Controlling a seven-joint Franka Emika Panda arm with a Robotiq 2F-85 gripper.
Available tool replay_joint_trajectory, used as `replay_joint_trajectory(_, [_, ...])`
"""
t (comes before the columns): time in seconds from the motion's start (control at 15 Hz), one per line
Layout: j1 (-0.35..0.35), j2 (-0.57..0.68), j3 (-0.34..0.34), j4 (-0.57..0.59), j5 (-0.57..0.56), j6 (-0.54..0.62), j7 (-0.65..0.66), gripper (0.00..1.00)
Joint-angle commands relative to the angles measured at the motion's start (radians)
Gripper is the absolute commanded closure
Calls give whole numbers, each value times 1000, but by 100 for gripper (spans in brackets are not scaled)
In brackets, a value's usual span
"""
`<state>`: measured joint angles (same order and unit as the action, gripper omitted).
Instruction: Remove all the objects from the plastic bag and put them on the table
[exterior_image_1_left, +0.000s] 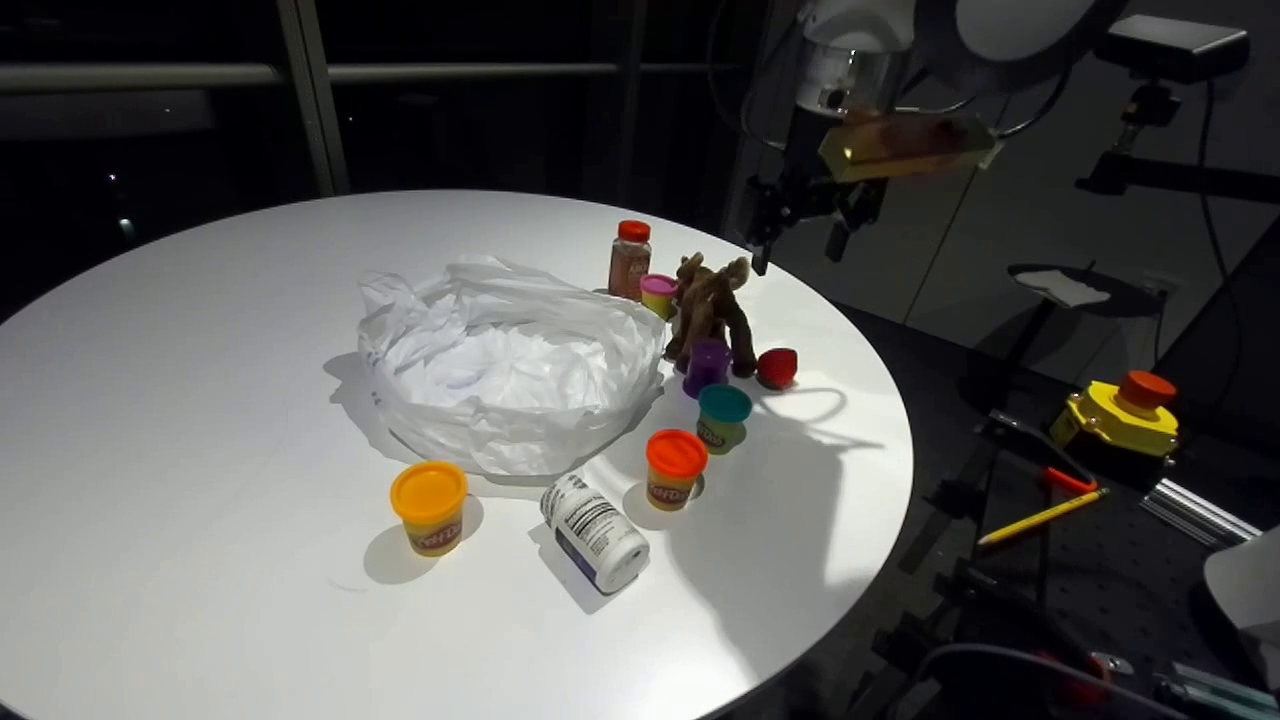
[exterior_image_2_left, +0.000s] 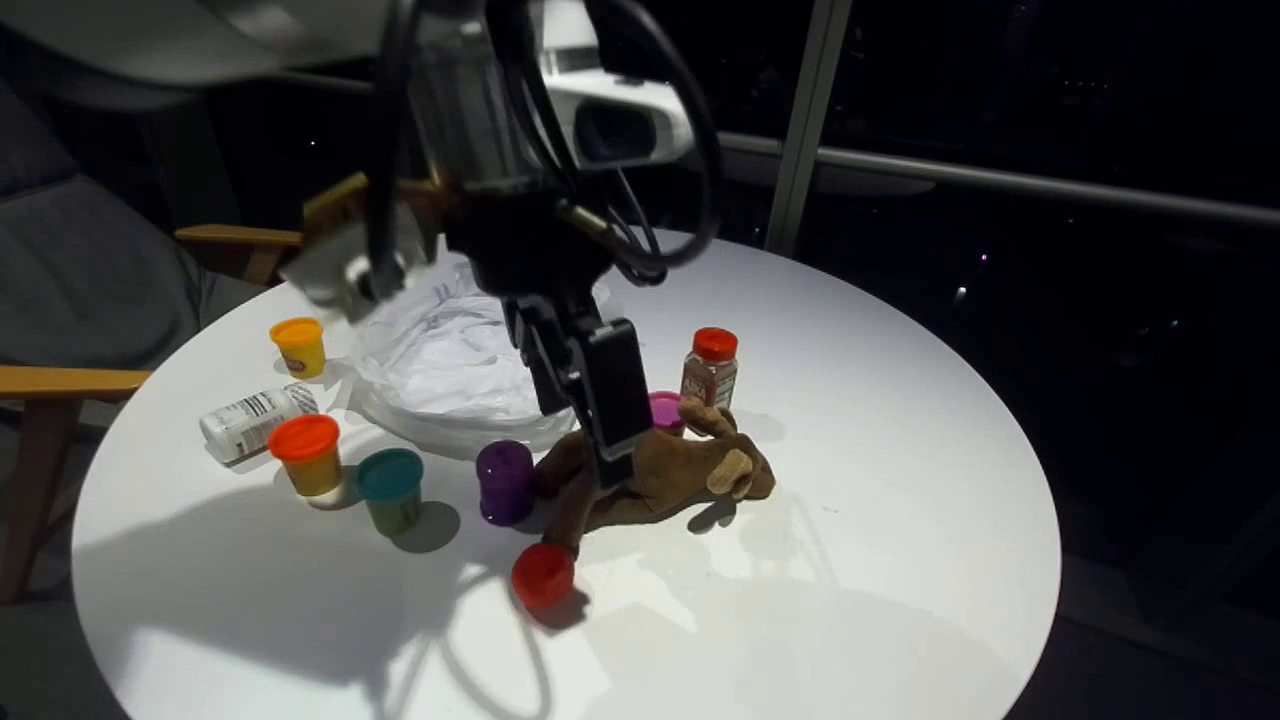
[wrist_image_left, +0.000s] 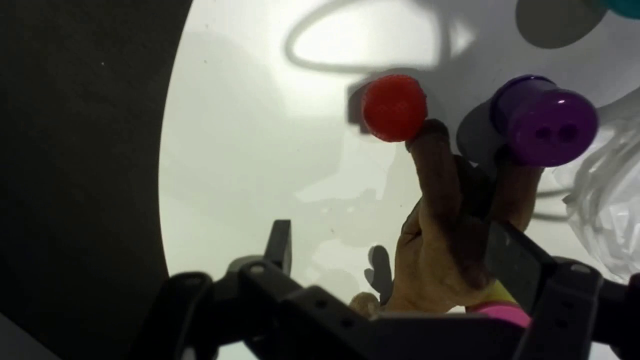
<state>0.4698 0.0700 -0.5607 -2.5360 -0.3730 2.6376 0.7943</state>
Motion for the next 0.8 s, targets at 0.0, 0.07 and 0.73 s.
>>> replay_joint_trajectory(0.0, [-147,-223,208,10,141,-278,-64,0])
replay_joint_trajectory(0.07, [-163,-269,252,26,201,-358,-91,0])
replay_joint_trajectory(0.73, [-371,-336,542,76,373,-542,-153,0])
